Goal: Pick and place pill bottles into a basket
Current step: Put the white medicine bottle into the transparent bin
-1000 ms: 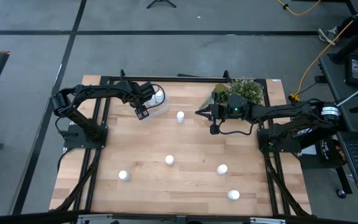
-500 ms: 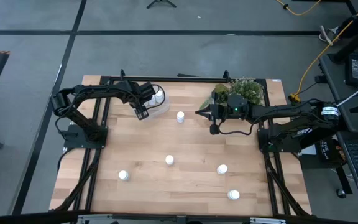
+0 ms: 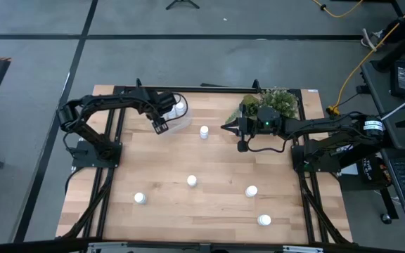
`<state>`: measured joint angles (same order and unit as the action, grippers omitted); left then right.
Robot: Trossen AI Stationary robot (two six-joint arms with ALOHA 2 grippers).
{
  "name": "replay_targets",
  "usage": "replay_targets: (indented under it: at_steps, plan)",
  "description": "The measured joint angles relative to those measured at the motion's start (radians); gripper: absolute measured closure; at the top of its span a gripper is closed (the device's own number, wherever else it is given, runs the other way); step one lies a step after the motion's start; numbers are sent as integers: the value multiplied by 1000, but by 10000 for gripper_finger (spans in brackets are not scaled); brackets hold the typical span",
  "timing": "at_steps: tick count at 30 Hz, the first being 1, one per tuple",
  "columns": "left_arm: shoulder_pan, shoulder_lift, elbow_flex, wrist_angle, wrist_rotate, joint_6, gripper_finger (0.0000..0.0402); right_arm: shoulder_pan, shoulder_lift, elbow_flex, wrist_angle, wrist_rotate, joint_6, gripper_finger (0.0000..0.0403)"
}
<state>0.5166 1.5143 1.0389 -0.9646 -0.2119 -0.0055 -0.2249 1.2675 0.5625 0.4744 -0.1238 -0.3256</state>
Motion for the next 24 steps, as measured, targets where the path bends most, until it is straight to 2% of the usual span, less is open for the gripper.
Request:
replay_targets:
  at_steps: [6, 11, 19, 24]
  plan:
    - [-20, -3, 63, -64, 19, 9, 205, 0, 0, 0, 0, 0, -1, 384]
    - [-44, -50, 63, -73, 48, 35, 229, 0, 0, 0, 0, 0, -19, 384]
    - [-104, -242, 60, -31, 61, 41, 300, 0, 0, 0, 0, 0, -24, 384]
    - [-145, -418, -70, 163, 123, 83, 339, 0, 0, 0, 0, 0, -24, 384]
